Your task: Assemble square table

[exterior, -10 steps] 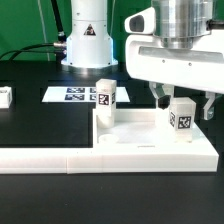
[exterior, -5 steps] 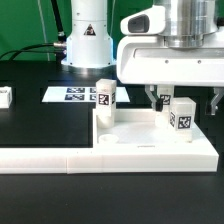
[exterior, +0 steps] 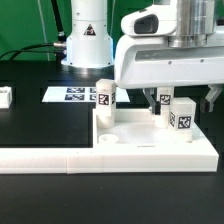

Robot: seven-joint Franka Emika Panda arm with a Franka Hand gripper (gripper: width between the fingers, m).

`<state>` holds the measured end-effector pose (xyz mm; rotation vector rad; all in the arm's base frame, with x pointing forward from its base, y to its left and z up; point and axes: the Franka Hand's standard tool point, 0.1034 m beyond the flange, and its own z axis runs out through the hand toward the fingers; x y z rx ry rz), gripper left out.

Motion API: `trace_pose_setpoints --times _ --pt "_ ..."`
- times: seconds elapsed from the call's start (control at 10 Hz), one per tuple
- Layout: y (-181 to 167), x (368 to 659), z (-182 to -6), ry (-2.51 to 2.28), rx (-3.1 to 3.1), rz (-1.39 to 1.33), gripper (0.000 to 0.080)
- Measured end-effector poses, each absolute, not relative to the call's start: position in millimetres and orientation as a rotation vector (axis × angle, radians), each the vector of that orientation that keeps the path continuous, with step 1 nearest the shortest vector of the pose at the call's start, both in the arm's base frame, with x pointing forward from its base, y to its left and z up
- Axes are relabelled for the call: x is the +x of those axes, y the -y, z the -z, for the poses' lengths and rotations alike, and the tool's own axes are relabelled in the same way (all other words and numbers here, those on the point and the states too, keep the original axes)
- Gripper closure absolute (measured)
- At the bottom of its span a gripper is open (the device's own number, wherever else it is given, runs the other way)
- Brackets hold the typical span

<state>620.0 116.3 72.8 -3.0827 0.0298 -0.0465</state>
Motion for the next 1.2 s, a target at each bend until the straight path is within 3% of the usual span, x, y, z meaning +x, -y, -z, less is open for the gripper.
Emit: trace_pose_setpoints --times 0.1,0.2,0.3,0.4,0.7,1.2 --pt "-113.8 620.7 -72.8 0.029 -3.084 0.052 0.0284" --pt "-113.0 620.8 -72.8 0.086 -3.085 0.054 0.0284" --pt "-113.0 620.8 -72.8 0.074 -3.085 0.054 0.0423" --pt "-112.9 620.8 -72.8 0.067 -3.085 0.053 0.0509" --pt "-113.0 620.8 -72.8 0.009 -3.083 0.052 0.0509" --pt "-116.7 620.8 -71.8 -0.821 -2.955 0.058 0.0509"
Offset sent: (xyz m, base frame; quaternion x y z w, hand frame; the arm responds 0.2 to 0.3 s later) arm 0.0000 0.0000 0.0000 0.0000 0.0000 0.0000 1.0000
